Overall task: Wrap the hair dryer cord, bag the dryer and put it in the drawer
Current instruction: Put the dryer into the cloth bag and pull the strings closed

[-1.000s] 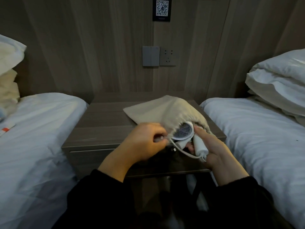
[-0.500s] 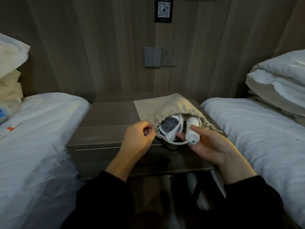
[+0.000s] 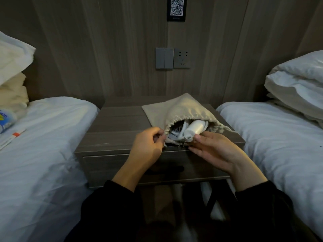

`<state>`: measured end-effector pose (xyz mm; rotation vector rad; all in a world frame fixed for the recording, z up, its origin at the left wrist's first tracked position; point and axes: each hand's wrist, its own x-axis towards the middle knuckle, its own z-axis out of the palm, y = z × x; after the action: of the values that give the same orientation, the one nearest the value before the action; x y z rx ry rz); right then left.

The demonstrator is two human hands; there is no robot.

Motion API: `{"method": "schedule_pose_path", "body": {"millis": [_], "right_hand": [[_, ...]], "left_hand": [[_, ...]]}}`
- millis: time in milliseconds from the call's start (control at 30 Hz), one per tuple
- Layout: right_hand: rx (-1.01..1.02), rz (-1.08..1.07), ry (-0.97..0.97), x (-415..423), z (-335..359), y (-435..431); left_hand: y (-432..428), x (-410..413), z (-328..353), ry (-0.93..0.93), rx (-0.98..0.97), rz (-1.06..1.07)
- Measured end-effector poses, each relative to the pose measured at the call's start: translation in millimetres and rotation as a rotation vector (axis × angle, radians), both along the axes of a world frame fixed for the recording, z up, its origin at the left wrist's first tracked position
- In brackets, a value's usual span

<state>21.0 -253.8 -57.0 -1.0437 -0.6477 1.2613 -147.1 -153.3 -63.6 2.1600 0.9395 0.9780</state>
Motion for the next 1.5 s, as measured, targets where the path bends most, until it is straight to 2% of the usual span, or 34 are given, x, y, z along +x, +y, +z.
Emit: {"method": "schedule_pose_path", "body": {"millis": [267, 367, 500, 667, 733, 833, 900, 933, 1233, 1500], "right_hand": [[-0.23, -0.474, -1.062, -21.1, 2.2, 3.4], [-0.241, -0.672, -1.305, -25.3, 3.7, 6.3], [-0.212, -0.645, -1.379, -25.3, -5.9, 14.1], [0.148, -0.873, -1.568, -20.9, -9.5, 12.4], [0.068, -0.785, -1.557, -5.4, -7.5, 14.4], [-0.124, -0.463, -1.455, 15.2, -4.1, 16.0], [-0.189, -0.249, -1.483, 20.9, -3.0, 15.0], [-0.188, -0.213, -1.502, 21.9, -2.2, 14.6], [-0.033, -0.369, -1.593, 16.6, 3.0, 20.8], [0.01, -0.477, -1.571, 9.6, 2.8, 27.0]], "left_hand": [[-0.3, -2.0, 2.5, 0.076, 0.072, -0.049], [3.8, -4.6, 1.6, 0.114, 0.035, -0.126], [2.8, -2.5, -0.6, 0.08, 0.027, -0.086], [3.8, -3.4, -2.0, -0.005, 0.054, 0.002], [4.3, -3.2, -1.1, -0.011, 0.048, 0.031], [4.3, -1.3, 0.6, -0.002, 0.035, 0.053], [4.6, 1.1, 1.1, -0.008, 0.023, 0.07], [4.5, 2.1, 1.4, -0.015, 0.015, 0.078], [2.7, 3.0, 1.5, -0.013, 0.054, 0.021], [3.5, 1.7, 5.1, 0.075, -0.084, -0.026]]}}
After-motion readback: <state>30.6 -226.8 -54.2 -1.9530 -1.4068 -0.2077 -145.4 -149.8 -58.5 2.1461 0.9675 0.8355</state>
